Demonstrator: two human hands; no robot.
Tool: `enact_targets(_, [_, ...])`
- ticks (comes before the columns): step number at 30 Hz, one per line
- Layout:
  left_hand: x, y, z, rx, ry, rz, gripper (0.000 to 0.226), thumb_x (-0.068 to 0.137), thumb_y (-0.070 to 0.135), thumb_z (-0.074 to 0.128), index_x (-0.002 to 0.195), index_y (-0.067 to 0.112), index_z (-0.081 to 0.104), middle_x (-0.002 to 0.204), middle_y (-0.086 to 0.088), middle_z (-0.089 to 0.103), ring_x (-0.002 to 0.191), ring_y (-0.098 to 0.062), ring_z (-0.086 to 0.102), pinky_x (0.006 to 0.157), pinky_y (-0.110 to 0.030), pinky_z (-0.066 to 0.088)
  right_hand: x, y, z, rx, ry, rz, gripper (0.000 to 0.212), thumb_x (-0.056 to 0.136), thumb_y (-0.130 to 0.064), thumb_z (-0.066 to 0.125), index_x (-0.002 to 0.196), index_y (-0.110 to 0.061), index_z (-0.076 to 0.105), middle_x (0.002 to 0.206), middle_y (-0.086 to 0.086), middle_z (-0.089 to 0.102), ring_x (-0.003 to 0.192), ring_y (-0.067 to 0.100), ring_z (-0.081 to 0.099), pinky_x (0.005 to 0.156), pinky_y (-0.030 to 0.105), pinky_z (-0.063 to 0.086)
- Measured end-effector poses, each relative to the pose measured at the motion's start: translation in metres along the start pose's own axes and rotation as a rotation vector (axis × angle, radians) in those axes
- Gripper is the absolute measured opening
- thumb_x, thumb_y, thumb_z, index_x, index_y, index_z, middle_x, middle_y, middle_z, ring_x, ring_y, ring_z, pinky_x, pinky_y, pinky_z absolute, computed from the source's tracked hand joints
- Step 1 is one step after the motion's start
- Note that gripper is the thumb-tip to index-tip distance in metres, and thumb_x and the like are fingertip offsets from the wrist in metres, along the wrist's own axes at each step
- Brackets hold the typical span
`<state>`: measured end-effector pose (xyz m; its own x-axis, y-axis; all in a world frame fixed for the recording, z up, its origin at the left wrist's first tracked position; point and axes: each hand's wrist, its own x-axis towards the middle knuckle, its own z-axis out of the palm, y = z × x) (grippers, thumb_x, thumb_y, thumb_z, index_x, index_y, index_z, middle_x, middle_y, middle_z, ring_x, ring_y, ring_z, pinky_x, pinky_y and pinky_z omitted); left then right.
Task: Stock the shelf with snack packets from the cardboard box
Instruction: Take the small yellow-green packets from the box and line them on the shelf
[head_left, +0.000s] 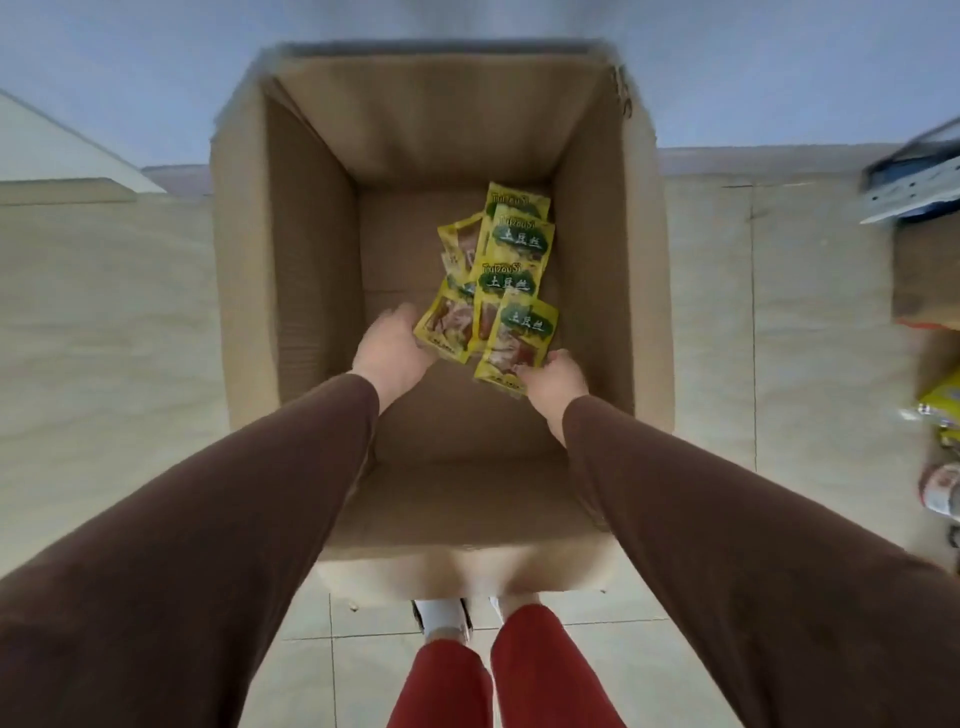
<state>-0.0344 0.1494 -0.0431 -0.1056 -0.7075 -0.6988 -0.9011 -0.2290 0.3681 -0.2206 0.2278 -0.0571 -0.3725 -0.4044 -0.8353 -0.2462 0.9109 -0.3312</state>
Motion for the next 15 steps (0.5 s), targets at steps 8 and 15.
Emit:
enact_targets(8, [0.137, -0.002, 0.074, -0.160, 0.018, 0.000, 0.050, 0.086, 0.034, 0.075, 0.128, 0.013, 0.060, 0.114, -0.004, 0.068, 0.105, -0.024, 0.066, 0.079, -0.028, 0.047, 0.117, 0.035, 0.066, -0.026, 0.180, 0.104, 0.094, 0.089, -0.036, 0.075, 0.159, -0.011, 0.017, 0.157, 0.014, 0.031, 0.143, 0.036, 0.036, 0.113, 0.044, 0.034])
enact_targets(15, [0.187, 0.015, 0.109, -0.138, 0.065, -0.006, 0.056, 0.084, 0.035, 0.077, 0.124, 0.008, 0.049, 0.117, -0.013, 0.063, 0.106, -0.034, 0.063, 0.075, -0.033, 0.046, 0.153, 0.057, 0.098, 0.018, 0.314, 0.155, 0.098, 0.073, -0.036, 0.089, 0.145, -0.012, 0.028, 0.149, 0.016, 0.036, 0.135, 0.041, 0.041, 0.106, 0.048, 0.039])
